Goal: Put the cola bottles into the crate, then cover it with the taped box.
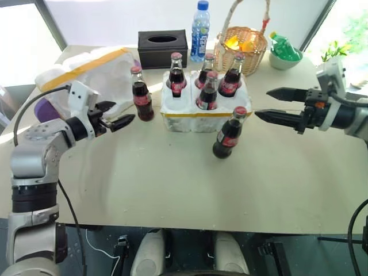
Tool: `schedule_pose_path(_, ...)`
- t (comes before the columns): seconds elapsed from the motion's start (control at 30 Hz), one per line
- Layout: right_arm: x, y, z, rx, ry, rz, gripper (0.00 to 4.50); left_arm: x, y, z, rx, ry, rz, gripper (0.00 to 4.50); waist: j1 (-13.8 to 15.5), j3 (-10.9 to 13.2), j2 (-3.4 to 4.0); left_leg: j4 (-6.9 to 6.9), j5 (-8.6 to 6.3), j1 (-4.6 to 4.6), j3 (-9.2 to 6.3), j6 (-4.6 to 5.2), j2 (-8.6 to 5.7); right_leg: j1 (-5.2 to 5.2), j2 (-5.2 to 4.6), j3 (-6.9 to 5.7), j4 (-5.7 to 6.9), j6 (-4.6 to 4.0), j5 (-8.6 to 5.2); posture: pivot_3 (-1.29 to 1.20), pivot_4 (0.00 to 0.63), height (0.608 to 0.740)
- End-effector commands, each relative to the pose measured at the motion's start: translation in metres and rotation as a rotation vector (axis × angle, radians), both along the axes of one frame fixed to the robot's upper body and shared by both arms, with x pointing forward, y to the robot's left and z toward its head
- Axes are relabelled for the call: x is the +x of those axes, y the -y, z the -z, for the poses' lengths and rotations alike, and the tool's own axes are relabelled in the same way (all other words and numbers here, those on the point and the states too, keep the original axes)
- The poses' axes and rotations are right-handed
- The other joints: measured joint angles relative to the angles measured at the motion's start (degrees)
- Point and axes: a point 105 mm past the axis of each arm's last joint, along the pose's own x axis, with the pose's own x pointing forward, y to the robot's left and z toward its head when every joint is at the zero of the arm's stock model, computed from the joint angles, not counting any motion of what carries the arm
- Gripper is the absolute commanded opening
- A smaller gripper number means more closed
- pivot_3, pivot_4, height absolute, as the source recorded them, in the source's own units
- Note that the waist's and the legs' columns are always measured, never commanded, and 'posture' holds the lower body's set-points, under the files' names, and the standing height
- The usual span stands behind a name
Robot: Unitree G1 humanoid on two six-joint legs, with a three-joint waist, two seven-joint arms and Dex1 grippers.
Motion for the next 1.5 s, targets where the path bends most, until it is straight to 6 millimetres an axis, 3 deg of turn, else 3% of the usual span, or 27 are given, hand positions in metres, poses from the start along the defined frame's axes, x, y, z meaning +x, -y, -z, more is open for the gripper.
schedule_pose_path(0.03,-0.009,-0.004,-0.018,-0.013,0.05,-0.052,4.5,0.021,0.01,-0.017,0.013,0.088,0.002,4.46,0.3,0.0,-0.02,0.0,0.01,-0.01,-0.01,-0.01,-0.01,0.0,0.0,-0.03,0.02,0.0,0.0,0.0,0.15,0.74)
schedule_pose_path(0.27,-0.013,-0.009,-0.031,0.002,0.076,-0.087,4.5,0.05,0.025,-0.007,0.062,0.06,0.073,4.46,-0.4,0.0,-0.03,-0.02,-0.03,-0.03,0.13,0.08,-0.07,-0.01,0.1,-0.1,-0.04,0.02,0.0,0.0,0.15,0.74)
schedule_pose_path(0.53,-0.016,-0.012,-0.032,0.01,0.08,-0.104,4.5,0.068,0.038,0.017,0.104,-0.005,0.108,4.46,-0.7,0.0,-0.04,-0.02,-0.04,-0.05,0.15,0.08,0.0,-0.03,0.09,-0.1,-0.07,0.02,0.0,0.0,0.15,0.74)
schedule_pose_path(0.63,-0.018,-0.014,-0.034,0.01,0.085,-0.115,4.5,0.071,0.038,0.017,0.089,0.003,0.106,3.66,-0.8,0.0,-0.06,-0.02,-0.04,-0.05,0.14,0.08,0.0,-0.04,0.08,-0.1,-0.06,0.02,0.0,0.0,0.15,0.74)
schedule_pose_path(0.7,-0.02,-0.014,-0.036,0.014,0.09,-0.118,4.5,0.07,0.036,0.016,0.083,0.006,0.112,2.68,-1.1,0.0,-0.07,-0.02,-0.04,-0.05,0.13,0.09,0.03,-0.05,0.08,-0.1,-0.06,0.02,0.0,0.0,0.15,0.74)
schedule_pose_path(0.73,-0.021,-0.015,-0.037,0.016,0.092,-0.119,4.5,0.069,0.035,0.014,0.08,0.007,0.117,2.5,-1.2,0.0,-0.07,-0.02,-0.04,-0.07,0.12,0.09,0.04,-0.06,0.07,-0.1,-0.05,0.02,0.0,0.0,0.15,0.74)
schedule_pose_path(0.87,-0.022,-0.014,-0.038,0.02,0.095,-0.116,4.5,0.06,0.024,-0.002,0.055,0.043,0.152,2.5,-1.4,0.0,-0.1,-0.03,-0.04,-0.08,0.12,0.09,0.06,-0.09,0.06,-0.1,-0.04,0.02,0.0,0.0,0.15,0.74)
schedule_pose_path(1.03,-0.021,-0.012,-0.035,0.02,0.098,-0.099,4.5,0.027,0.012,-0.038,0.042,0.079,0.263,2.5,-1.7,0.2,-0.27,-0.08,-0.05,-0.17,0.14,0.1,0.14,-0.21,0.08,-0.09,0.03,0.02,0.0,0.0,0.15,0.74)
schedule_pose_path(1.2,-0.02,-0.01,-0.036,0.026,0.108,-0.081,4.5,-0.004,0.021,-0.079,0.019,0.136,0.399,2.5,-1.2,0.2,-0.35,-0.06,-0.04,-0.19,0.14,0.09,0.14,-0.2,0.05,-0.08,0.0,0.02,0.0,0.0,0.15,0.74)
schedule_pose_path(1.33,-0.021,-0.009,-0.035,0.032,0.112,-0.071,4.5,0.002,0.039,-0.112,-0.082,0.214,0.417,2.5,-0.5,0.2,-0.36,0.03,-0.04,-0.17,0.04,0.09,0.04,-0.1,-0.01,-0.09,-0.05,0.03,0.0,0.0,0.15,0.74)
schedule_pose_path(1.5,-0.023,-0.007,-0.034,0.033,0.118,-0.057,4.5,0.021,0.073,-0.119,-0.166,0.259,0.442,2.5,0.0,0.2,-0.37,0.06,-0.04,-0.15,0.06,0.1,0.01,-0.07,-0.01,-0.09,-0.03,0.08,0.03,0.0,0.15,0.74)
